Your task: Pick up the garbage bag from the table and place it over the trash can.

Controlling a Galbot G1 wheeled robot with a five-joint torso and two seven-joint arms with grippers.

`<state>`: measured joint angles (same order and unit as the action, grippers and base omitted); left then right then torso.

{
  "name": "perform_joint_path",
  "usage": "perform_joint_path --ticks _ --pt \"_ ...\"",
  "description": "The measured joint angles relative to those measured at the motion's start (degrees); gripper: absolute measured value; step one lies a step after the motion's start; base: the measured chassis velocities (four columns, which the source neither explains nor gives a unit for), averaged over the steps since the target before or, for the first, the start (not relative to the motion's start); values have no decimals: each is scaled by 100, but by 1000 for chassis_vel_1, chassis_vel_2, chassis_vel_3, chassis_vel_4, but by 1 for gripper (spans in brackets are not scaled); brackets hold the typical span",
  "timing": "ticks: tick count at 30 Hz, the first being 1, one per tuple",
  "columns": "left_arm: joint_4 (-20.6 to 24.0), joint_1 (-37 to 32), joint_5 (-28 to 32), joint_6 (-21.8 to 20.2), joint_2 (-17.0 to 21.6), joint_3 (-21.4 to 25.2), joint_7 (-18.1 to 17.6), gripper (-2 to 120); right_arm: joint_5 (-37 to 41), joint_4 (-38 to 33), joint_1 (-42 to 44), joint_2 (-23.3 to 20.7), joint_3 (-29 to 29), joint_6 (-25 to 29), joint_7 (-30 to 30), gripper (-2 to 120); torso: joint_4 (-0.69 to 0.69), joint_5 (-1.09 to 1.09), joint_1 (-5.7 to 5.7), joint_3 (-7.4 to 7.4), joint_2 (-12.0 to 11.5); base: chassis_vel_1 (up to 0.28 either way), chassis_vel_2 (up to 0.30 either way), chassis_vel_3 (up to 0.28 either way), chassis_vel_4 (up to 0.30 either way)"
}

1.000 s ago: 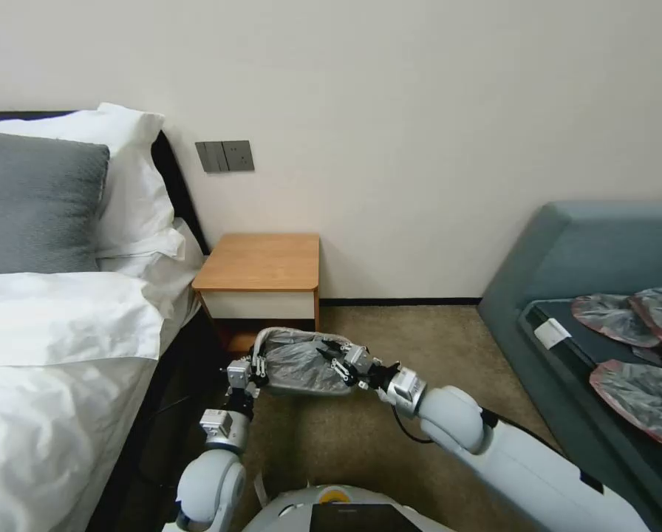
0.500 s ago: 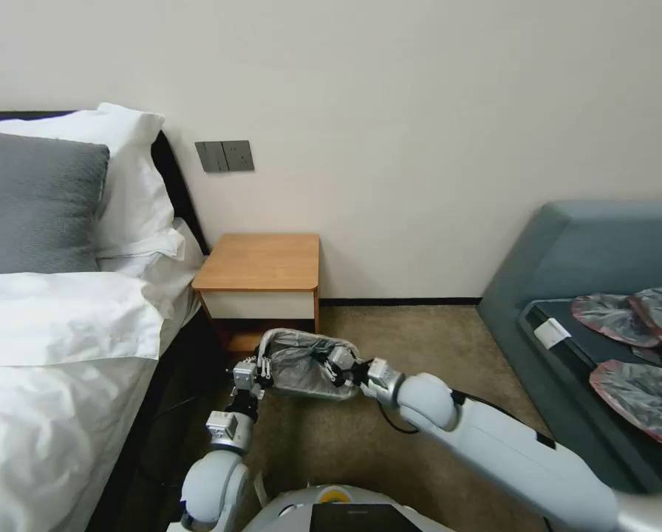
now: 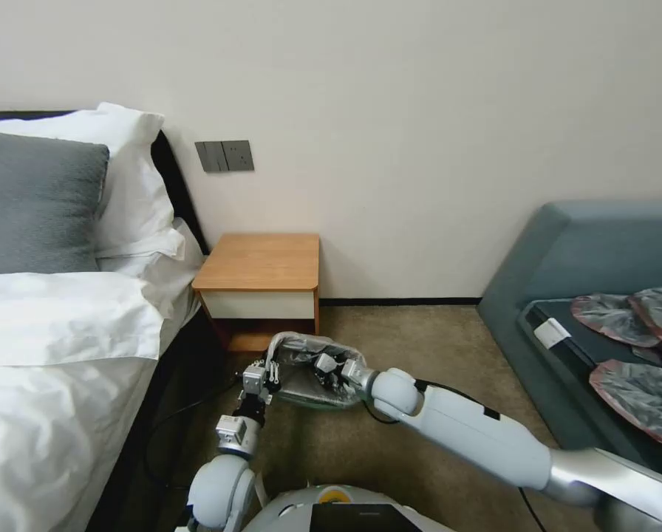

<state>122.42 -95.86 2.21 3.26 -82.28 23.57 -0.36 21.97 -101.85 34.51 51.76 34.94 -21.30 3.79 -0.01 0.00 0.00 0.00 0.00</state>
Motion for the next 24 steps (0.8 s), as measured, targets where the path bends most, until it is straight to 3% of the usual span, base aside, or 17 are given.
perform_joint_path --ticks 14,21,24 --pt "56 -74 -52 -12 -68 -91 -9 7 -113 659 -288 377 354 13 9 0 0 1 0 0 0 0 0 0 0" --pt "2 -16 3 -101 -78 -40 -125 7 -233 133 -51 30 51 100 82 0 0 0 0 0 0 0 0 0 0" --pt "-4 6 104 -193 -98 -15 -227 7 -412 -310 274 -202 -372 201 227 0 -1 1 0 0 0 0 0 0 0"
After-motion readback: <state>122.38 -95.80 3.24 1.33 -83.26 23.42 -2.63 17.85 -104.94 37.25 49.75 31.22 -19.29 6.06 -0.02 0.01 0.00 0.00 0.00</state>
